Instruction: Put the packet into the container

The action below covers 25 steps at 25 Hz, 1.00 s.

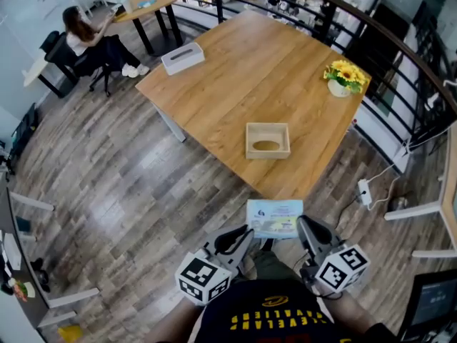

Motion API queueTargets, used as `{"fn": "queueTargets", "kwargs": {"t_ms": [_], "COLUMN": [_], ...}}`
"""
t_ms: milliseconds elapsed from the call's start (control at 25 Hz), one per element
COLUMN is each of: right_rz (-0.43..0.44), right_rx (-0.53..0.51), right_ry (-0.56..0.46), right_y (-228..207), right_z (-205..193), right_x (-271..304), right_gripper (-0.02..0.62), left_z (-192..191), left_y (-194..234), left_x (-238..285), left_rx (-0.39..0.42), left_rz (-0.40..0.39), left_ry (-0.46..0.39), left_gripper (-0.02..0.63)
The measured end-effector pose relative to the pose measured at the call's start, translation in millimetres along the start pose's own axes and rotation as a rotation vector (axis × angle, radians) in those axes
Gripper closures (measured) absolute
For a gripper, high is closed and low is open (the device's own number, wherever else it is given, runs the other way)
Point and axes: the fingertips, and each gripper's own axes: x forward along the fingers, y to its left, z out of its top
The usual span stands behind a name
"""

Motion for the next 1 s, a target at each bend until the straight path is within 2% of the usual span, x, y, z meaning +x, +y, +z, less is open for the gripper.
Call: {"fn": "queueTargets", "kwargs": {"t_ms": [440,640,1000], "right_rz": [0.080,0.111,0.126], "right_rx": [-0.022,-0.025,-0.021], "right_ry": [0.032,0.045,0.067], "right_y": [-54,-63,-78], "right_z": [41,49,59], "right_x": [31,41,63], "right_gripper": [0.578,0.578,0.578], "left_z": [33,43,53], "left_y": [8,14,32], "left_x": [57,68,87], "left_rx": [0.023,0.027,0.027], "left_rz": [0.084,0.120,0.141], "left_ry": [-0.015,-0.016,0.000], "left_gripper": [0.560,0.560,0.561]}}
